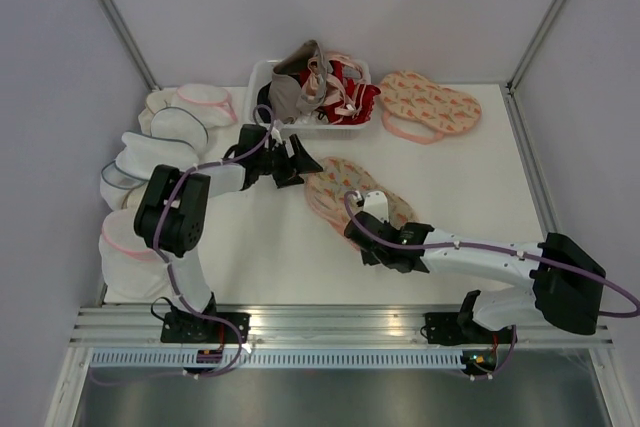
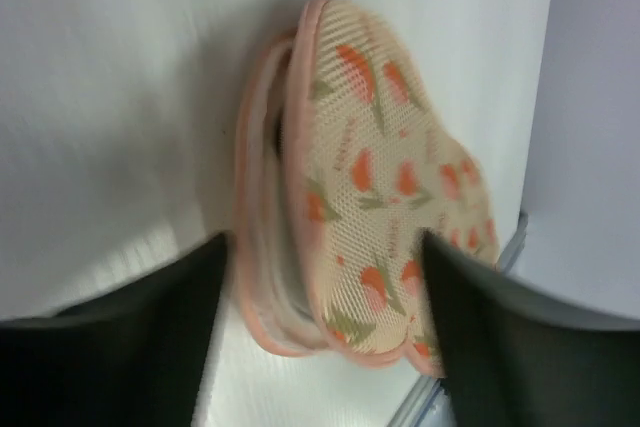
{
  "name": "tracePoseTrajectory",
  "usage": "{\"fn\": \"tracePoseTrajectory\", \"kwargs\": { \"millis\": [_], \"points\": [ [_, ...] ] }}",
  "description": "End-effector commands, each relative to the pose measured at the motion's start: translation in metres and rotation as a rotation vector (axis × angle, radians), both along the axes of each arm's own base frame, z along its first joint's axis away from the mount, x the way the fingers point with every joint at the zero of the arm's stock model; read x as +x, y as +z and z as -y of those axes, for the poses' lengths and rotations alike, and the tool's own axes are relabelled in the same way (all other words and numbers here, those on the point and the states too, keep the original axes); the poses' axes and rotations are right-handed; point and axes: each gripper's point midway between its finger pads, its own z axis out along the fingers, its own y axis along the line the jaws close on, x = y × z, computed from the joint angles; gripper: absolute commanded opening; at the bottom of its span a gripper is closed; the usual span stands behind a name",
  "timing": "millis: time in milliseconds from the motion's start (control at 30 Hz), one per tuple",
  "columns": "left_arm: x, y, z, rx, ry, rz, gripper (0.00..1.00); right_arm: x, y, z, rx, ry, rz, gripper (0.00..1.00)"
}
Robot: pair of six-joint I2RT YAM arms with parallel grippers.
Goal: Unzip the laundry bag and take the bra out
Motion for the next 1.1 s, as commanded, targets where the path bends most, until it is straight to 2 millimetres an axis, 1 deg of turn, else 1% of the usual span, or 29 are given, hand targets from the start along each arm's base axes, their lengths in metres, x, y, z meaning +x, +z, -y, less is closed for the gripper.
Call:
{"fn": "tracePoseTrajectory", "kwargs": {
  "millis": [0,33,67,100,133,167,200,233,267,300,333,367,400,433,467,500,533,567,600,633,667,733,833,867,933,967,1033,1067],
  "points": [
    [0.032,0.028,-0.014,0.034,0.107,0.118,0.95,-0.008,0.0,-0.026,0.057,0.094,-0.02,0.0],
    [0.029,0.026,-0.02,0.058,0.135,0.11,1.0,-0.007,0.001,-0.029,0.065,0.101,-0.018,0.0],
    [0.025,0.027,-0.026,0.08,0.162,0.107,1.0,-0.007,-0.001,-0.033,0.069,0.112,-0.018,0.0],
    [0.015,0.029,-0.037,0.117,0.21,0.109,1.0,-0.004,0.002,-0.041,0.097,0.118,-0.008,0.0],
    [0.005,0.029,-0.044,0.128,0.234,0.084,0.99,-0.004,0.003,-0.047,0.112,0.129,-0.009,0.0],
    [-0.015,0.014,-0.05,0.148,0.245,0.037,1.0,-0.002,0.003,-0.055,0.134,0.145,-0.004,0.0],
    [-0.026,0.013,-0.053,0.141,0.25,0.022,1.0,-0.001,0.007,-0.063,0.156,0.165,-0.001,0.0],
    [-0.038,0.03,-0.052,0.104,0.262,0.04,1.0,-0.004,0.009,-0.071,0.183,0.193,-0.014,0.01],
    [-0.061,0.014,-0.055,0.112,0.261,-0.01,1.0,-0.003,0.013,-0.085,0.232,0.22,-0.006,0.0],
    [-0.074,0.031,-0.049,0.067,0.258,0.02,1.0,-0.006,0.017,-0.095,0.265,0.272,-0.018,0.0],
    [-0.085,0.032,-0.047,0.05,0.25,0.012,1.0,-0.008,0.02,-0.104,0.298,0.305,-0.017,0.0],
    [-0.106,0.022,-0.045,0.039,0.232,-0.014,1.0,-0.007,0.029,-0.117,0.354,0.342,0.01,0.0],
    [-0.121,0.025,-0.033,0.003,0.213,-0.041,1.0,-0.007,0.034,-0.123,0.382,0.361,0.017,0.0],
    [-0.133,0.028,-0.03,-0.032,0.2,-0.028,1.0,-0.012,0.037,-0.13,0.414,0.398,0.001,0.0],
    [-0.141,0.03,-0.024,-0.054,0.185,-0.032,0.99,-0.01,0.046,-0.14,0.455,0.418,0.025,0.0],
    [-0.151,0.033,-0.014,-0.082,0.169,-0.057,1.0,-0.011,0.049,-0.144,0.469,0.433,0.025,0.01],
    [-0.156,0.037,-0.011,-0.103,0.164,-0.054,1.0,-0.011,0.047,-0.147,0.467,0.443,0.021,0.0],
    [-0.161,0.039,-0.003,-0.133,0.145,-0.034,1.0,-0.01,0.051,-0.151,0.477,0.452,0.021,0.01],
    [-0.163,0.039,0.001,-0.15,0.151,-0.049,1.0,-0.01,0.05,-0.152,0.473,0.453,0.022,0.0],
    [-0.162,0.041,0.005,-0.155,0.146,-0.046,1.0,-0.009,0.048,-0.153,0.471,0.453,0.017,0.0],
    [-0.164,0.039,0.01,-0.148,0.14,-0.048,1.0,-0.014,0.05,-0.157,0.49,0.476,-0.001,0.0],
    [-0.162,0.041,0.017,-0.153,0.137,-0.046,1.0,-0.015,0.051,-0.158,0.501,0.481,-0.002,0.01],
    [-0.157,0.033,0.029,-0.146,0.14,-0.054,1.0,-0.019,0.052,-0.156,0.518,0.488,-0.002,0.01],
    [-0.158,0.033,0.033,-0.154,0.126,-0.056,0.99,-0.02,0.053,-0.156,0.522,0.489,0.001,0.0],
    [-0.161,0.029,0.038,-0.166,0.106,-0.067,0.84,-0.021,0.054,-0.153,0.519,0.488,0.004,0.01],
    [-0.158,0.03,0.042,-0.19,0.103,-0.053,0.61,-0.02,0.055,-0.152,0.515,0.484,0.006,0.0],
    [-0.161,0.024,0.039,-0.195,0.109,-0.058,0.32,-0.019,0.054,-0.147,0.494,0.471,0.009,0.0],
    [-0.16,0.024,0.039,-0.191,0.112,-0.053,0.05,-0.019,0.053,-0.145,0.485,0.468,0.009,0.01]
  ]
}}
